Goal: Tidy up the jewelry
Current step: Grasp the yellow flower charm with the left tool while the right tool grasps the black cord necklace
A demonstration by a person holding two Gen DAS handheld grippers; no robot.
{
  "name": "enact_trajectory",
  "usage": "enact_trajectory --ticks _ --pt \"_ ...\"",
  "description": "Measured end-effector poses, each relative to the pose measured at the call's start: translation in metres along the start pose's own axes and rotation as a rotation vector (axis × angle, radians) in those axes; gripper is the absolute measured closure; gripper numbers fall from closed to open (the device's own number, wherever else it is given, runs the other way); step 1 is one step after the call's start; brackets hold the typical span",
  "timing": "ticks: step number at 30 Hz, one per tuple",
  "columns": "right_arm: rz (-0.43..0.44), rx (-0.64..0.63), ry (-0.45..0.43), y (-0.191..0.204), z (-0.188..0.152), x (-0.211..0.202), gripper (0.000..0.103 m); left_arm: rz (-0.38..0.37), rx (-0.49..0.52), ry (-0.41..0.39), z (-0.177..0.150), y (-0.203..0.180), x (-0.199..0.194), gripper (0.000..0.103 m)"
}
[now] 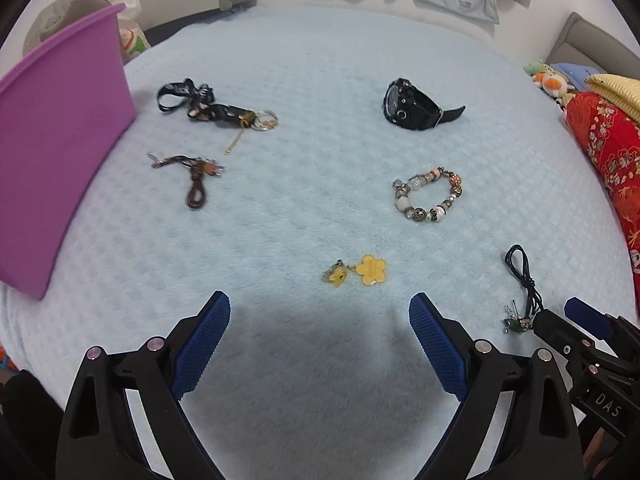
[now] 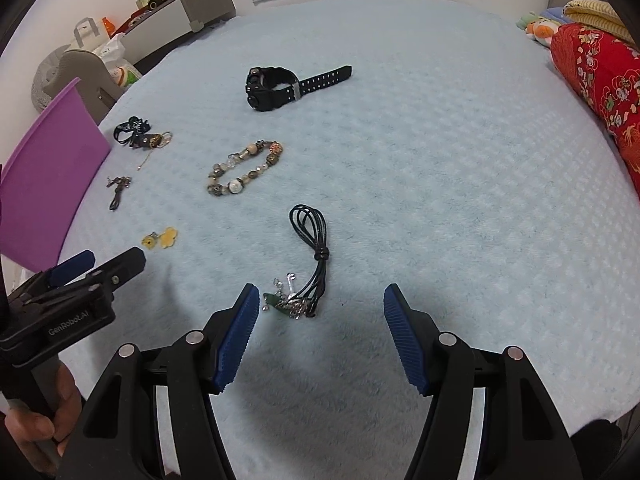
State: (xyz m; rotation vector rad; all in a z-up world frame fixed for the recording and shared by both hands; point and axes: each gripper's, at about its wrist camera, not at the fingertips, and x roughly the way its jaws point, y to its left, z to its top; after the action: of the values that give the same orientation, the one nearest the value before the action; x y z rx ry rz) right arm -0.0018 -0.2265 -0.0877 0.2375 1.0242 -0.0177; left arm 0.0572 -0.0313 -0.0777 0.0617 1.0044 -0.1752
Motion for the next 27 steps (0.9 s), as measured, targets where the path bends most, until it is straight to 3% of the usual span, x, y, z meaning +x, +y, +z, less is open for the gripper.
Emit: enact_trajectory --ticks 13,27 --pt "-0.044 -0.023 0.017 0.001 0.006 0.026 0.041 0.012 0.009 0.031 0.007 -0.003 0.035 0.014" --pt "-0.082 -0.05 -0.007 0.004 0.002 0.037 0.041 0.043 0.044 0.001 0.003 -0.011 0.046 0.007"
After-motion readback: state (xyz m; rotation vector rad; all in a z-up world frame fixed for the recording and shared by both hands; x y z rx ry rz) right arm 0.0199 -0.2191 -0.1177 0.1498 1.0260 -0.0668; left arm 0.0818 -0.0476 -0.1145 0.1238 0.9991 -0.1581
